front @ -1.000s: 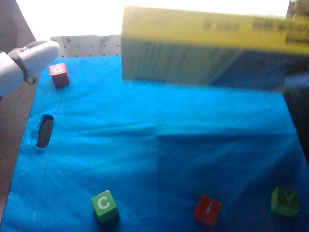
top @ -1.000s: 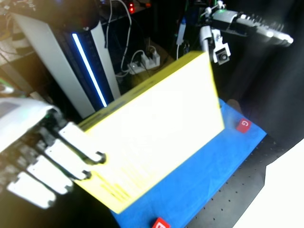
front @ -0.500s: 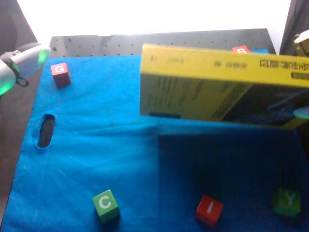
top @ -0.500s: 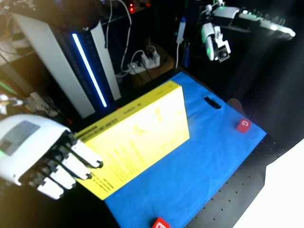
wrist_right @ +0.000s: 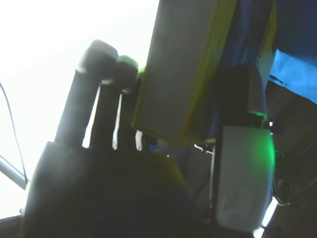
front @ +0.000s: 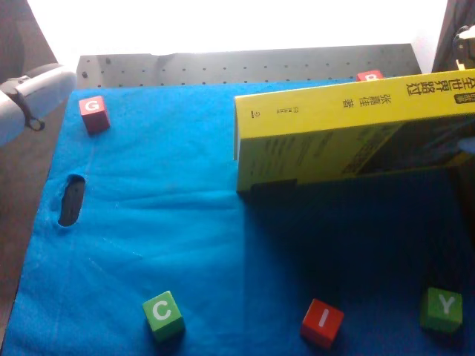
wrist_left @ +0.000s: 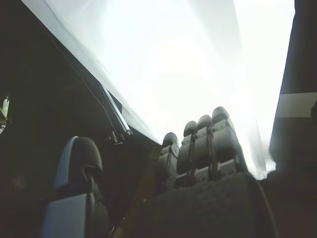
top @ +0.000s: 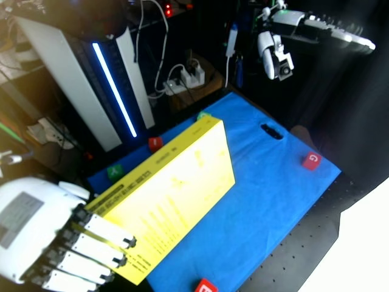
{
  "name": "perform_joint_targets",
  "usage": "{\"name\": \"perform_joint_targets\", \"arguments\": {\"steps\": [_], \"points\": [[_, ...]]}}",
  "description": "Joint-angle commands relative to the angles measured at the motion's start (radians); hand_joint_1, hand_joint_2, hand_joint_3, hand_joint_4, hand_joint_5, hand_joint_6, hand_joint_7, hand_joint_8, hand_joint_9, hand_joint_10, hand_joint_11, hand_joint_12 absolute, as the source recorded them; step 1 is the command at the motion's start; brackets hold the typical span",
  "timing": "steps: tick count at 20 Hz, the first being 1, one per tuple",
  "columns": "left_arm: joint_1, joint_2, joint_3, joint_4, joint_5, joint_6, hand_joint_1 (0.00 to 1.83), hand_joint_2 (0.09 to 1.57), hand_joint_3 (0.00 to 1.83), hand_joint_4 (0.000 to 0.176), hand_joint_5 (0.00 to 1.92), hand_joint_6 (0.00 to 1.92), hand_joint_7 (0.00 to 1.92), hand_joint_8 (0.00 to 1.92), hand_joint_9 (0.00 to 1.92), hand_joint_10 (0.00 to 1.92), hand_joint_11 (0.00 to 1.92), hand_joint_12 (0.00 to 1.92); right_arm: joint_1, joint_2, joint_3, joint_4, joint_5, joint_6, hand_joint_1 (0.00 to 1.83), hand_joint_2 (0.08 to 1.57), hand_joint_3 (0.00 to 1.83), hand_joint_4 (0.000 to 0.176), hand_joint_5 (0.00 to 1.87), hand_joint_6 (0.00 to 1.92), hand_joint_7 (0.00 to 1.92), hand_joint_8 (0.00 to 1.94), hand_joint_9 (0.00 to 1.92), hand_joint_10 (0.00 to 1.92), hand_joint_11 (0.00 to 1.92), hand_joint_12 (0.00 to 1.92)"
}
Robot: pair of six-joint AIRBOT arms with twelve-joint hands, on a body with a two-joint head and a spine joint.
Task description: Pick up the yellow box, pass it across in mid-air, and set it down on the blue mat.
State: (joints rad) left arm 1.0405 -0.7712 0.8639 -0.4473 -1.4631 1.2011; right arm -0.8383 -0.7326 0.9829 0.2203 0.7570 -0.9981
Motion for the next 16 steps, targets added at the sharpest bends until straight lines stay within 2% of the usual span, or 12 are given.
{"name": "perform_joint_targets", "arguments": {"steps": [1, 2, 3, 4, 6, 8, 9, 11, 12, 13, 14, 16], "points": [[-0.007, -0.003, 0.004, 0.017, -0.124, -0.005, 0.54, 1.13, 0.00, 0.133, 0.00, 0.00, 0.00, 0.00, 0.00, 0.00, 0.00, 0.00, 0.012, -0.003, 0.009, 0.005, 0.085, -0.005, 0.89, 1.28, 0.00, 0.000, 0.37, 1.16, 0.45, 1.41, 0.54, 1.75, 0.62, 1.92], [-0.007, -0.004, 0.004, 0.017, -0.125, -0.005, 0.54, 1.14, 0.00, 0.136, 0.00, 0.00, 0.00, 0.00, 0.00, 0.00, 0.00, 0.00, 0.012, -0.005, 0.012, 0.005, 0.082, -0.005, 0.78, 1.27, 0.00, 0.000, 0.24, 0.84, 0.27, 0.94, 0.24, 1.36, 0.23, 1.84], [-0.007, -0.004, 0.004, 0.017, -0.125, -0.005, 0.54, 1.14, 0.00, 0.137, 0.00, 0.00, 0.00, 0.00, 0.00, 0.00, 0.00, 0.00, 0.012, -0.007, 0.016, 0.005, 0.076, -0.005, 0.71, 1.28, 0.00, 0.000, 0.22, 0.62, 0.31, 0.64, 0.23, 1.10, 0.09, 1.75], [-0.007, -0.005, 0.004, 0.017, -0.126, -0.005, 0.54, 1.13, 0.00, 0.137, 0.00, 0.00, 0.00, 0.00, 0.00, 0.00, 0.00, 0.00, 0.013, -0.009, 0.021, 0.005, 0.071, -0.005, 0.65, 1.27, 0.00, 0.000, 0.21, 0.41, 0.32, 0.30, 0.21, 0.71, 0.02, 1.56], [-0.007, -0.007, 0.004, 0.017, -0.126, -0.005, 0.54, 1.14, 0.00, 0.139, 0.00, 0.00, 0.00, 0.00, 0.00, 0.00, 0.00, 0.00, 0.014, -0.017, 0.033, 0.005, 0.059, -0.004, 0.62, 1.26, 0.00, 0.000, 0.11, 0.07, 0.20, 0.02, 0.17, 0.19, 0.00, 1.12], [-0.007, -0.008, 0.004, 0.017, -0.126, -0.005, 0.56, 1.14, 0.00, 0.145, 0.00, 0.00, 0.00, 0.00, 0.00, 0.00, 0.00, 0.00, 0.026, -0.031, 0.048, 0.005, 0.040, -0.004, 0.57, 1.24, 0.00, 0.000, 0.01, 0.00, 0.06, 0.02, 0.06, 0.03, 0.00, 0.55], [-0.007, -0.008, 0.004, 0.017, -0.126, -0.005, 0.56, 1.14, 0.00, 0.148, 0.00, 0.00, 0.00, 0.00, 0.00, 0.00, 0.00, 0.00, 0.033, -0.036, 0.054, 0.005, 0.034, -0.004, 0.57, 1.22, 0.00, 0.003, 0.00, 0.00, 0.01, 0.00, 0.03, 0.01, 0.00, 0.43], [-0.007, -0.008, 0.004, 0.018, -0.126, -0.005, 0.56, 1.15, 0.01, 0.134, 0.00, 0.00, 0.00, 0.00, 0.00, 0.00, 0.00, 0.00, 0.044, -0.042, 0.064, 0.005, 0.026, -0.004, 0.59, 1.18, 0.00, 0.049, 0.00, 0.00, 0.00, 0.00, 0.00, 0.00, 0.00, 0.61], [-0.007, -0.009, 0.004, 0.018, -0.126, -0.005, 0.56, 1.15, 0.01, 0.141, 0.00, 0.00, 0.00, 0.00, 0.00, 0.00, 0.00, 0.00, 0.048, -0.043, 0.068, 0.005, 0.020, -0.004, 0.53, 1.17, 0.00, 0.078, 0.00, 0.00, 0.00, 0.00, 0.00, 0.00, 0.00, 0.58], [-0.007, -0.010, 0.004, 0.018, -0.126, -0.005, 0.58, 1.16, 0.01, 0.148, 0.00, 0.00, 0.00, 0.00, 0.00, 0.00, 0.00, 0.00, 0.051, -0.043, 0.073, 0.005, 0.017, -0.004, 0.50, 1.17, 0.00, 0.093, 0.00, 0.00, 0.00, 0.00, 0.00, 0.00, 0.00, 0.37], [-0.007, -0.010, 0.004, 0.019, -0.126, -0.005, 0.57, 1.16, 0.01, 0.140, 0.00, 0.00, 0.00, 0.00, 0.00, 0.00, 0.00, 0.00, 0.053, -0.044, 0.076, 0.005, 0.013, -0.004, 0.47, 1.17, 0.00, 0.106, 0.00, 0.00, 0.00, 0.00, 0.00, 0.00, 0.00, 0.07], [-0.007, -0.010, 0.004, 0.020, -0.127, -0.005, 0.55, 1.16, 0.00, 0.139, 0.00, 0.00, 0.00, 0.00, 0.00, 0.00, 0.00, 0.00, 0.058, -0.044, 0.081, 0.005, 0.011, -0.004, 0.46, 1.16, 0.00, 0.119, 0.00, 0.00, 0.00, 0.00, 0.00, 0.00, 0.00, 0.00]]}}
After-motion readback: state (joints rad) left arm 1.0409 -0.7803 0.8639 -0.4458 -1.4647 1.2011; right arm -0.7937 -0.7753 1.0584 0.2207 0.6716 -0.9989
